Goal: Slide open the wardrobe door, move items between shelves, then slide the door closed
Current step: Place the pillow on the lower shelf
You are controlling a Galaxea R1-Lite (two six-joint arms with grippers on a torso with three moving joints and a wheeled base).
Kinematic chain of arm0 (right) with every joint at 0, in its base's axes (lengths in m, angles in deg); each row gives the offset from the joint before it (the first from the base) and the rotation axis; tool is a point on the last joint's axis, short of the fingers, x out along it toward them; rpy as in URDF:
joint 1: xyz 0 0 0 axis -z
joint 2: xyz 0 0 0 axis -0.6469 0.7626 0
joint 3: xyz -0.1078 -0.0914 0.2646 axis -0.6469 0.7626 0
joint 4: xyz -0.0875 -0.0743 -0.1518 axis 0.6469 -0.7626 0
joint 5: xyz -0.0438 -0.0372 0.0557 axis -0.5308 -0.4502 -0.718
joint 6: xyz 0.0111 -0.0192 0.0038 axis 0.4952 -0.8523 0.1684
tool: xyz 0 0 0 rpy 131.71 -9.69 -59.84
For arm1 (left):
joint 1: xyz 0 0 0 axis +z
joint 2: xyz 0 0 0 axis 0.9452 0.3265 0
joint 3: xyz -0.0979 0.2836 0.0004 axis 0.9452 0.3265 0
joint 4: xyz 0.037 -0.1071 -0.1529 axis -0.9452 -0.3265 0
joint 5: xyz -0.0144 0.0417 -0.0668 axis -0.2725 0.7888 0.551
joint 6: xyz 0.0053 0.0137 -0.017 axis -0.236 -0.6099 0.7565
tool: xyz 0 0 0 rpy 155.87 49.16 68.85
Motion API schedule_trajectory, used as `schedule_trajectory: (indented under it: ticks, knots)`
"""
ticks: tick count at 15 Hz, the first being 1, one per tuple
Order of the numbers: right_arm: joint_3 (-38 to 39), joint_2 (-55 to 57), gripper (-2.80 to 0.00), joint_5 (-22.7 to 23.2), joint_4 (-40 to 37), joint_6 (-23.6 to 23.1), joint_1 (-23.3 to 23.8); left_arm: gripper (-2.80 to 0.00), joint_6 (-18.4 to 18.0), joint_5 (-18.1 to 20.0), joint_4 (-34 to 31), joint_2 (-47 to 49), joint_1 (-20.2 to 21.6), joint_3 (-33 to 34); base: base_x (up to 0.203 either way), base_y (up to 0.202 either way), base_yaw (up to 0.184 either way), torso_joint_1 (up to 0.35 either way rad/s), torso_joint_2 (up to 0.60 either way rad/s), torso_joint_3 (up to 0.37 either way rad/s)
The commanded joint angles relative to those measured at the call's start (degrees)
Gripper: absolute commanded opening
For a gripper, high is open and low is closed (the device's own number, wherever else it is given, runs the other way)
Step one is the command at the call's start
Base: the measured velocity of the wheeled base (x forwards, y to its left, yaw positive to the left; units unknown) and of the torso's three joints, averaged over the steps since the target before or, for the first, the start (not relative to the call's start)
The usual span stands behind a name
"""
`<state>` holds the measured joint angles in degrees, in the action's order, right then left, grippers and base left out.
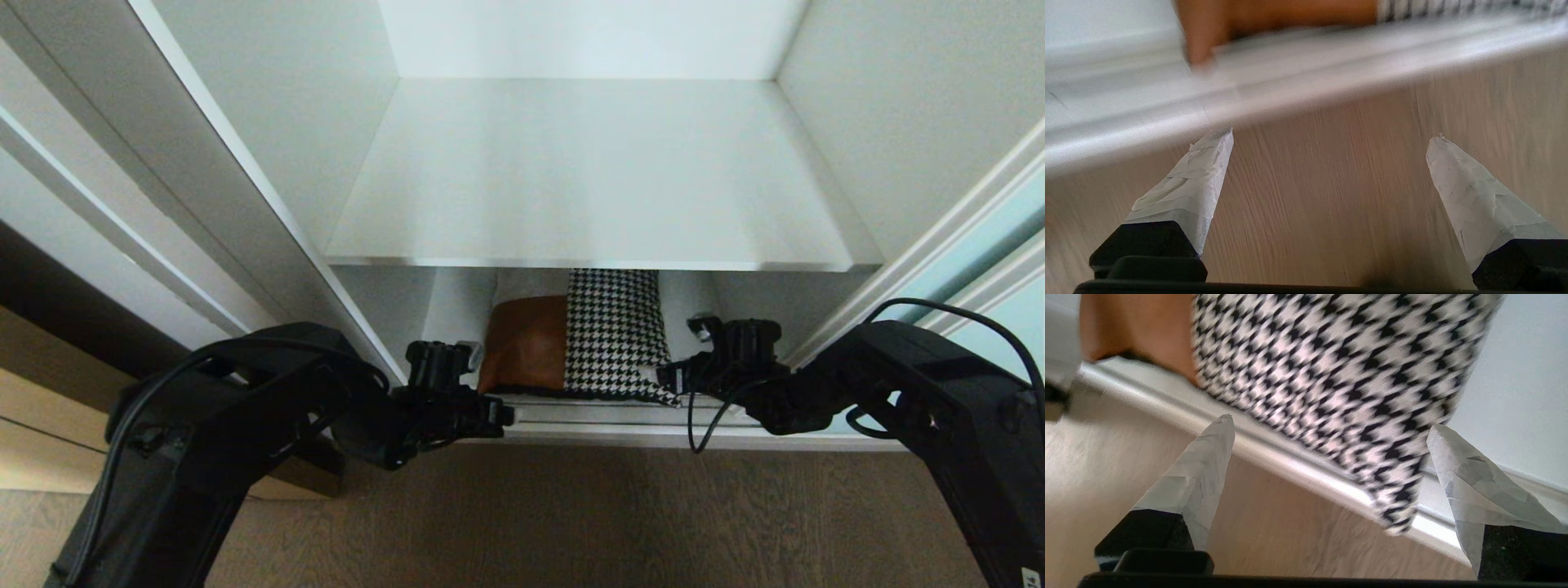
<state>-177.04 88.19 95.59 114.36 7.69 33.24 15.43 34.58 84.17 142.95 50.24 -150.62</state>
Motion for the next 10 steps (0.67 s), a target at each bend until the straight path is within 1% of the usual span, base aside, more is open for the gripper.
schedule_trajectory:
  ticks: [1,2,4,5,7,8,10]
  knots:
    - [0.66,-0.67,0.00,0.43,-2.17,-0.07,-0.31,0.00,0.00,0.54,-3.74,-0.58,-0.02,-0.46,0.000,0.000,0.000,0.000,0.00,0.000]
    - [0.27,-0.59,0.00,0.51,-4.96,-0.09,-0.31,0.00,-0.13,0.52,-6.76,-0.73,-0.08,-0.66,0.000,0.000,0.000,0.000,0.00,0.000]
    - [-1.00,-0.45,0.00,0.62,-10.42,-0.10,-0.40,0.00,-0.89,0.51,-12.72,-0.34,-0.15,-3.12,0.000,0.000,0.000,0.000,0.00,0.000]
    - [-1.42,-0.09,-2.80,0.69,-12.81,-0.17,-0.46,-2.80,-0.90,0.56,-14.05,-0.28,-0.13,-3.76,0.000,0.000,0.000,0.000,0.00,0.000]
    - [-3.69,0.27,-2.80,0.77,-18.92,-0.21,-0.74,-2.80,-1.13,0.41,-16.61,0.12,-0.18,-4.41,0.000,0.000,0.000,0.000,0.00,0.000]
    - [-4.96,0.30,-2.80,0.80,-21.38,-0.20,-0.83,-2.80,-1.14,0.39,-18.35,0.52,-0.14,-5.77,0.000,0.000,0.000,0.000,0.00,0.000]
    - [-4.79,0.30,-2.80,0.80,-21.55,-0.27,-0.84,-2.80,-1.73,-0.48,-22.25,2.80,-0.13,-9.20,0.000,0.000,0.000,0.000,0.00,0.000]
